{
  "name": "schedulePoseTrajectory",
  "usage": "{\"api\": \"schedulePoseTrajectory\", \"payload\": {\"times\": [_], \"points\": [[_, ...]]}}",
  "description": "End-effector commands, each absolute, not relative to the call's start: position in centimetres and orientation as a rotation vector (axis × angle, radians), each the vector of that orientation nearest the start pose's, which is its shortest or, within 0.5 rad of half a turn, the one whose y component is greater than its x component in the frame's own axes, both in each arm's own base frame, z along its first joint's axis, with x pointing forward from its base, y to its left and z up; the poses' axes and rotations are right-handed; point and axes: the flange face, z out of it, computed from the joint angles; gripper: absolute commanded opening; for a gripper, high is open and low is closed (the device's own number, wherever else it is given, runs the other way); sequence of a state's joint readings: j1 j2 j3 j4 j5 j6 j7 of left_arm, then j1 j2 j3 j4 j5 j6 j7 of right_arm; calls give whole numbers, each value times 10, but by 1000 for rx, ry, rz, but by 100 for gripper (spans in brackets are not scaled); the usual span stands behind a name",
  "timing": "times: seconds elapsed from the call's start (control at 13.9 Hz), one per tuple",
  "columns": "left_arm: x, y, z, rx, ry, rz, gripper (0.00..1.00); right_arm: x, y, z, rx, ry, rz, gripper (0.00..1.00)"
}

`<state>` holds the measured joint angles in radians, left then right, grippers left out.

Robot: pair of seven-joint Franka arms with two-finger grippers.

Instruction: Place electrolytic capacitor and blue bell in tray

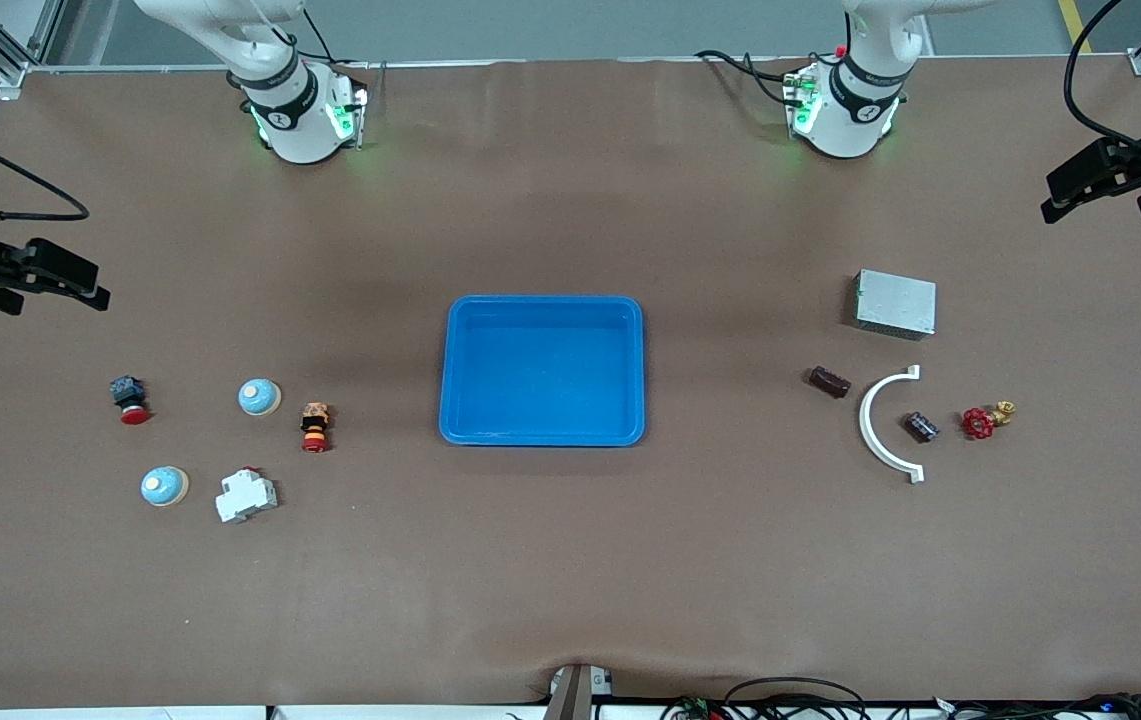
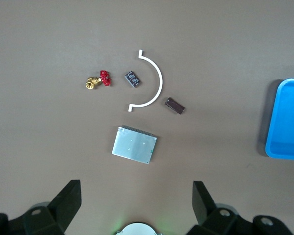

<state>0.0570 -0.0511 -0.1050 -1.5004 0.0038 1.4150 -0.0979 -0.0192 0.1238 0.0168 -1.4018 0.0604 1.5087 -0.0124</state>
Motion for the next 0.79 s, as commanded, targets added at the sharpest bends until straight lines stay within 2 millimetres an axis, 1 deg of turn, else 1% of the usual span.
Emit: {"api": "schedulePoseTrajectory", "payload": {"times": [0.0, 0.29, 0.43, 0.58, 0.72], "points": [[518, -26, 676, -3145, -69, 59, 100, 588, 6, 630, -3075, -22, 23, 100], [519, -26, 676, -3146, -65, 59, 100, 588, 6, 630, -3075, -22, 20, 100], [520, -22, 674, -3134, -67, 62, 100, 588, 6, 630, -3075, -22, 23, 100], [521, -23, 678, -3146, -67, 49, 100, 588, 1, 630, -3077, -13, 20, 100], [521, -22, 676, -3147, -74, 57, 100, 587, -1, 631, -3077, -8, 20, 100]]}}
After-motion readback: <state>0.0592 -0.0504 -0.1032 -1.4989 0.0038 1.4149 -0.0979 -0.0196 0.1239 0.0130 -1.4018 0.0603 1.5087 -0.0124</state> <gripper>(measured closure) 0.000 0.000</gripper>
